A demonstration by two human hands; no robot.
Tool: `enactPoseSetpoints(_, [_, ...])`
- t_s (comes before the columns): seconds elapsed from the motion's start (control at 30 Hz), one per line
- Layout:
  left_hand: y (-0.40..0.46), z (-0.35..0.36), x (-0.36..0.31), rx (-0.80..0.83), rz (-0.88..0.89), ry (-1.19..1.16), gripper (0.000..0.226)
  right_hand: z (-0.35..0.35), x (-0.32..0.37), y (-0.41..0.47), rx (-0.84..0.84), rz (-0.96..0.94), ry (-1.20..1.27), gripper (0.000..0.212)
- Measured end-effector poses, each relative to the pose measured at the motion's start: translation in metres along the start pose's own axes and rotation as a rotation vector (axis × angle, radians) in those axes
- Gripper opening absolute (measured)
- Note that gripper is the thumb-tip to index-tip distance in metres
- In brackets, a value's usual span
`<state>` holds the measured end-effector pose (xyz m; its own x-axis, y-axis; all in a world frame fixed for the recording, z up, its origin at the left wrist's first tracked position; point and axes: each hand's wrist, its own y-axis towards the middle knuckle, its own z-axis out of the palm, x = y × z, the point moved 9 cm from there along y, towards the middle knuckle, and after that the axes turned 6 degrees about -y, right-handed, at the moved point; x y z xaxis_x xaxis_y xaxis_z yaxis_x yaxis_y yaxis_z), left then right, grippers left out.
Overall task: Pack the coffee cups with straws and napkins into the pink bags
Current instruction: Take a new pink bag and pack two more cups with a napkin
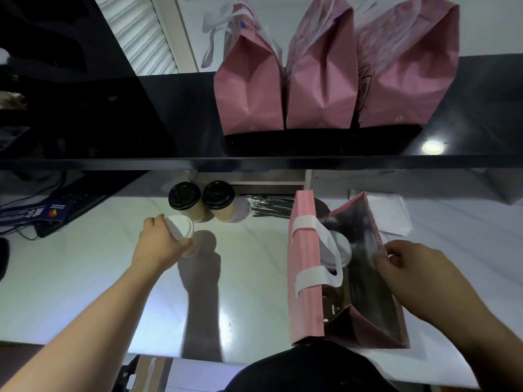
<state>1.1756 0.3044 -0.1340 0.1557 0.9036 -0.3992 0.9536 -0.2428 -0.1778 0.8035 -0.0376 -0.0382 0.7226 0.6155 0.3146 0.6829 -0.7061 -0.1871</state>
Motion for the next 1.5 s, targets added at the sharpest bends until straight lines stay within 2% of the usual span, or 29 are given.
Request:
enactPoseSetpoints(0.1, [-0.034,-0.017,-0.018,0.007,0.098,-0.026,0.085,0.0,-0.001,0.001,0.021,-0.011,0.008,0.033])
enactPoseSetpoints(0.23, [-0.092,-0.057,-0.065,-0.035,0.32,-0.121,0.088,0.0,-0.003,0.002,0.028,-0.029,0.032,0.036])
enactPoseSetpoints(0.43, [-0.182,-0.123,-0.203,0.018,0.658,-0.283,0.086,0.002,-0.005,0.0,0.038,-0.07,0.043,0.036])
enactPoseSetpoints(0.53, [-0.219,-0.112,-0.27,0.154,0.853,-0.24,0.089,0.003,-0.006,-0.003,0.072,-0.086,0.049,0.031])
enactPoseSetpoints(0.63, [-0.228,-0.065,-0.307,0.309,0.933,-0.052,0.091,0.0,-0.008,-0.005,0.085,-0.092,0.032,0.026])
enactPoseSetpoints(0.73, [-0.226,-0.014,-0.314,0.472,0.938,0.131,0.093,-0.001,-0.014,-0.007,0.096,-0.076,0.02,0.025])
enactPoseSetpoints(0.8, [-0.229,0.016,-0.313,0.524,0.961,0.22,0.09,0.0,-0.017,-0.008,0.095,-0.072,0.021,0.026])
enactPoseSetpoints(1.0, [-0.241,0.086,-0.308,0.554,1.056,0.465,0.05,0.0,-0.017,-0.008,0.078,-0.078,0.02,0.023])
enactPoseSetpoints(1.07, [-0.241,0.099,-0.302,0.551,1.056,0.53,0.043,-0.001,-0.016,-0.008,0.069,-0.086,0.022,0.025])
enactPoseSetpoints(1.23, [-0.237,0.115,-0.291,0.578,1.028,0.551,0.051,0.0,-0.016,-0.011,0.074,-0.092,0.057,0.025])
enactPoseSetpoints(1.37, [-0.239,0.129,-0.284,0.569,1.09,0.535,0.053,-0.001,-0.017,-0.013,0.07,-0.098,0.075,0.026])
enactPoseSetpoints(1.5, [-0.234,0.14,-0.276,0.574,1.081,0.518,0.067,-0.001,-0.019,-0.013,0.058,-0.078,0.081,0.026])
